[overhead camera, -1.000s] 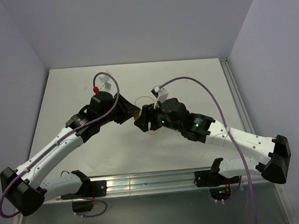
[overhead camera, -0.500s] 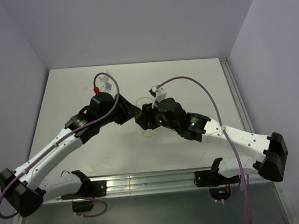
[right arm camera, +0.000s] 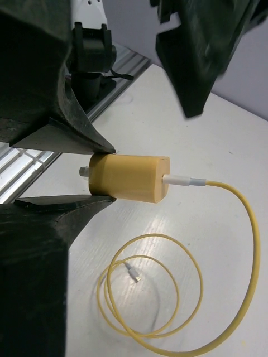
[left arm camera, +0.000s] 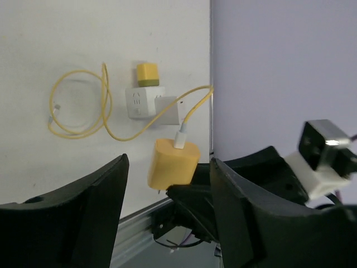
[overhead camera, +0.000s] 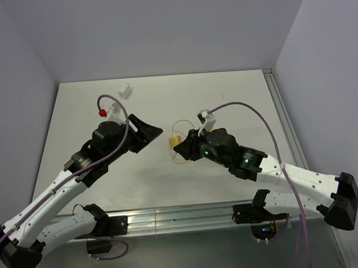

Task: Insert the plug
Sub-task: Adjust the plug.

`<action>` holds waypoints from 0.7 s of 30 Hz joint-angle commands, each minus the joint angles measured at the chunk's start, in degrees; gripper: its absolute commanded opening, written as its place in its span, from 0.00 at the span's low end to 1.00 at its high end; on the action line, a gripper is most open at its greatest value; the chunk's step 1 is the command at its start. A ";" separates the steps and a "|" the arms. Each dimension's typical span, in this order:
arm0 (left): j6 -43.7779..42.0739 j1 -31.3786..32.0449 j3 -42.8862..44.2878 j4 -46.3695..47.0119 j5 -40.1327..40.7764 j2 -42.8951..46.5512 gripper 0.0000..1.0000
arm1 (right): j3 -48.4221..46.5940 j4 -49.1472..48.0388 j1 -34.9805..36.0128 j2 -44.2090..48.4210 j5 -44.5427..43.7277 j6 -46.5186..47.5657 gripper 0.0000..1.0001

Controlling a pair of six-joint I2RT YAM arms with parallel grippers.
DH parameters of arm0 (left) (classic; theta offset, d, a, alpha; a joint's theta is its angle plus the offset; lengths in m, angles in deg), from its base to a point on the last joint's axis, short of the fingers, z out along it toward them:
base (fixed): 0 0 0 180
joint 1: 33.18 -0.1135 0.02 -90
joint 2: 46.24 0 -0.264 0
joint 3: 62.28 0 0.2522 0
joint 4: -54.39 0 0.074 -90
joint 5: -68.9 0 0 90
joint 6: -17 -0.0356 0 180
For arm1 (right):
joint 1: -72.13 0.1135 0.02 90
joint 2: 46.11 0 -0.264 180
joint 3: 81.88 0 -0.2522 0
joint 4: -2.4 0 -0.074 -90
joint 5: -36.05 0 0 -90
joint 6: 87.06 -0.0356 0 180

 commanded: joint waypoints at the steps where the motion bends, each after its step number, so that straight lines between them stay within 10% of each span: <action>1: -1.63 -0.12 -4.67 8.01 1.81 6.12 0.66 | 4.48 -6.52 -1.10 7.01 -0.43 -3.40 0.00; 13: -2.97 0.05 -21.73 42.61 -14.45 13.16 0.49 | 11.61 -17.59 -3.74 18.73 7.04 -8.67 0.00; 21: -4.45 2.69 -22.09 48.10 -13.14 11.32 0.51 | 13.01 -20.94 -3.65 18.29 8.54 -11.93 0.00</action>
